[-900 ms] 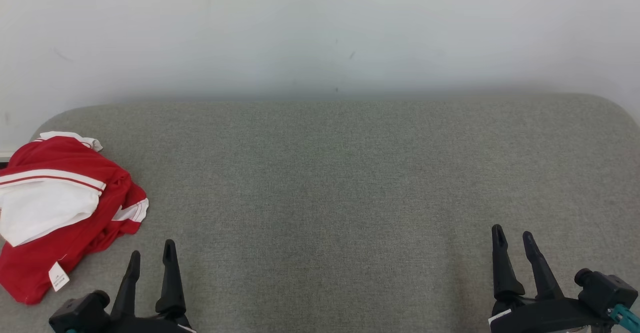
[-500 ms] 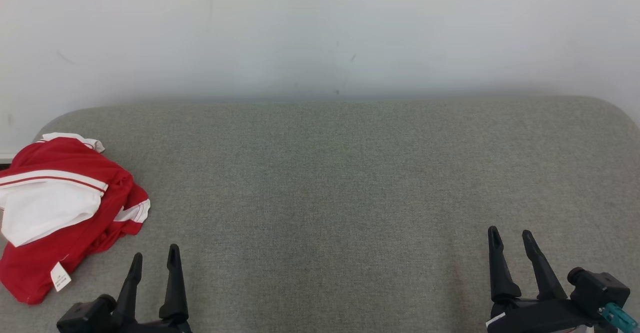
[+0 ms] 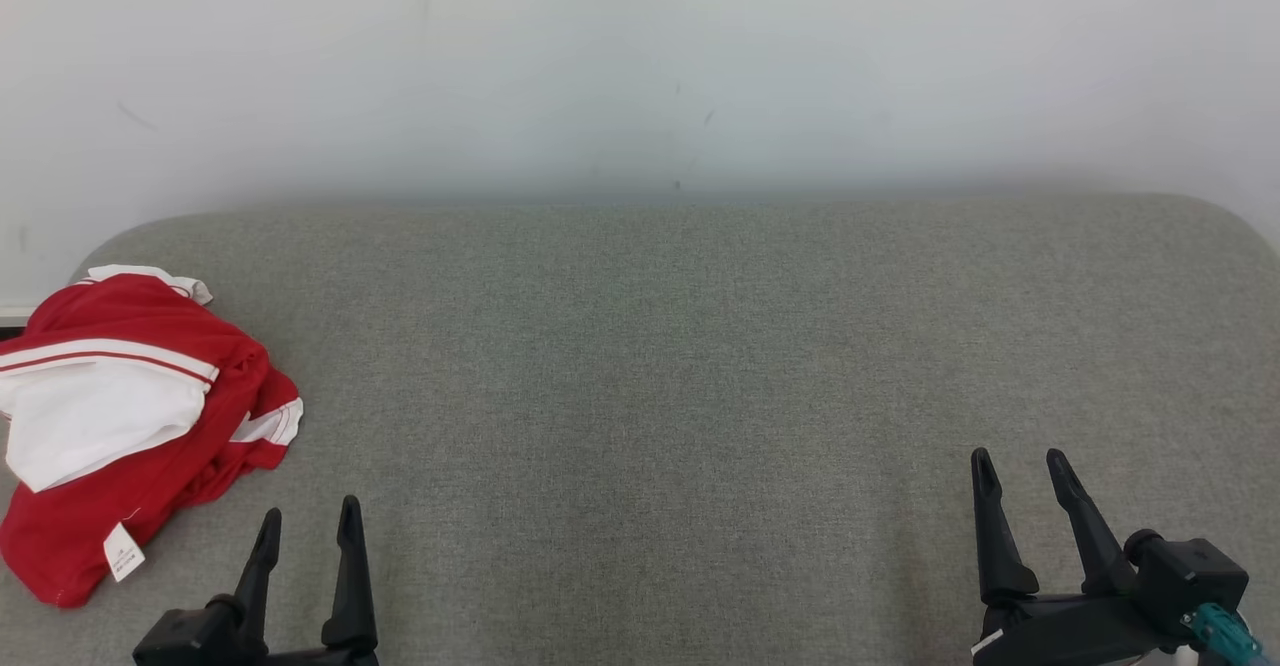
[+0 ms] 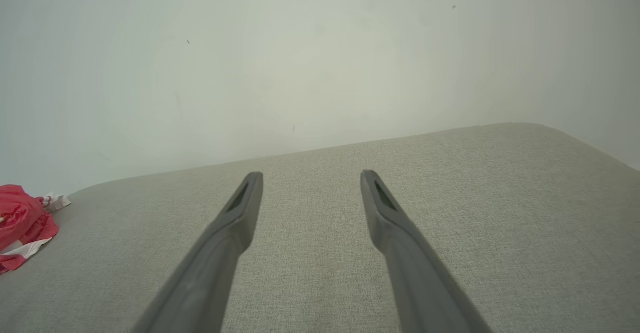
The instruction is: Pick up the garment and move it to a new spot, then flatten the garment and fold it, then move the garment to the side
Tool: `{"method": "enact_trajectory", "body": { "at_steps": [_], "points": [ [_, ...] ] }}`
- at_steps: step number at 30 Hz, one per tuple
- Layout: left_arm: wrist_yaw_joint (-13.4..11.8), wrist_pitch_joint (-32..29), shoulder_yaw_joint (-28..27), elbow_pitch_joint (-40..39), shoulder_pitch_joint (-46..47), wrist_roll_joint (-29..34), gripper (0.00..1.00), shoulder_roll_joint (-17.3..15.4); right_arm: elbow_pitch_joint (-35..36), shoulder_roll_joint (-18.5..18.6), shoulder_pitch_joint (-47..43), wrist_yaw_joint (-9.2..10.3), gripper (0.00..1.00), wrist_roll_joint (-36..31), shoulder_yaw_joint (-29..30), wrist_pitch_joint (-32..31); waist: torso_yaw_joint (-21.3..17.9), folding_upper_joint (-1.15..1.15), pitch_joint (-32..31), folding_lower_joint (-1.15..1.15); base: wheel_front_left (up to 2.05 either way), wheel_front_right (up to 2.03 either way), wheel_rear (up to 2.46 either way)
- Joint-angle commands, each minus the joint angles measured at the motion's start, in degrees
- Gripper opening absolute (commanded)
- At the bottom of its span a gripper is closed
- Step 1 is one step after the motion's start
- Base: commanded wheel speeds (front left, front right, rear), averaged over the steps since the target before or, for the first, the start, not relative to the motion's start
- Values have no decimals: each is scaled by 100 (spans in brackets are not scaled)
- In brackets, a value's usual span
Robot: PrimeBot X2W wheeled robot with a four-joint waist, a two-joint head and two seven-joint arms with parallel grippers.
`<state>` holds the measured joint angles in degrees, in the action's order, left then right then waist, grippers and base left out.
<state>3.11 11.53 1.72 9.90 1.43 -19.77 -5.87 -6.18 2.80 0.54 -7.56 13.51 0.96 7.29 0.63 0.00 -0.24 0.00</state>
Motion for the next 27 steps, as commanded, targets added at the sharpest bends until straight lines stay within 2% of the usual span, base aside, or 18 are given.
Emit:
{"method": "enact_trajectory", "body": {
  "at_steps": [1,15,27],
  "points": [
    [32,52,8,-11,-7,126,100,-38,65,12,-26,10,100,-116,11,32,0,0,-1,0,0,0,0],
    [99,89,135,60,34,552,100,-126,194,13,-104,12,100,-752,-4,99,11,0,-23,0,0,0,0],
    [5,79,171,-45,-28,914,100,-201,306,14,-150,13,100,-1231,38,136,11,0,-53,0,0,0,0]
  ]
}}
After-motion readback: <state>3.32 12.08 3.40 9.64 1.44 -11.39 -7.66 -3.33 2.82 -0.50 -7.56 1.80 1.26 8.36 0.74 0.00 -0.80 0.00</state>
